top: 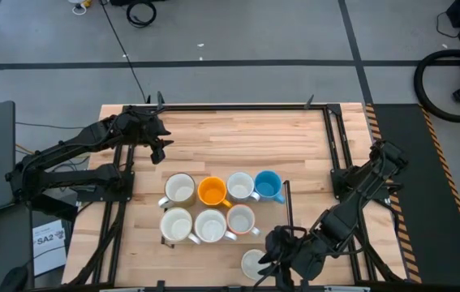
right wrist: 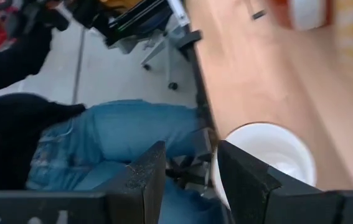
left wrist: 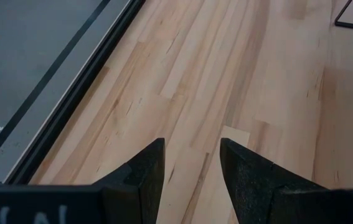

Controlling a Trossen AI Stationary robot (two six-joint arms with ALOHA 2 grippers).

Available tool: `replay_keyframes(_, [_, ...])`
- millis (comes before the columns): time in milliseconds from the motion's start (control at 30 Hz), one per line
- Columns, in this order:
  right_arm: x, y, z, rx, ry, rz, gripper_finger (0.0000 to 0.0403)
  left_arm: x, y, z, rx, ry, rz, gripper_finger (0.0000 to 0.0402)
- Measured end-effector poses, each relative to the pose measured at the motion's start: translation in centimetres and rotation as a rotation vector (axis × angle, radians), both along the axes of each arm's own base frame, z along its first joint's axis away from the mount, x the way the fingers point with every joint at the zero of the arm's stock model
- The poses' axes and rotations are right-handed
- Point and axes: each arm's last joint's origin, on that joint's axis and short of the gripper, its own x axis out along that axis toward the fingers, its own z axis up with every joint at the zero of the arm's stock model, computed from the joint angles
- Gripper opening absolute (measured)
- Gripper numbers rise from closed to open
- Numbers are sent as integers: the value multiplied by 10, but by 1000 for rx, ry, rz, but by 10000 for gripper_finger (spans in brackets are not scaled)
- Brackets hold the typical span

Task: Place coffee mugs
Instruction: Put the light blue mug on the shelf

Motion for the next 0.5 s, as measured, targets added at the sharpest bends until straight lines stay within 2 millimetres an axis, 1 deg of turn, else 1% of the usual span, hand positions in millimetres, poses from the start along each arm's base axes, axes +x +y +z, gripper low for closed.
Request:
replay_keyframes(233, [0, 4, -8, 30, -6, 97, 151, 0, 0, 0, 0, 0, 0, 160])
replay_keyframes(300, [-4, 6, -12, 35, 26, 112, 151, 0, 0, 0, 0, 0, 0, 160])
replay_keyframes(500, [-19, 15, -20, 81, 130, 87, 148, 0, 0, 0, -1, 0, 0, 160])
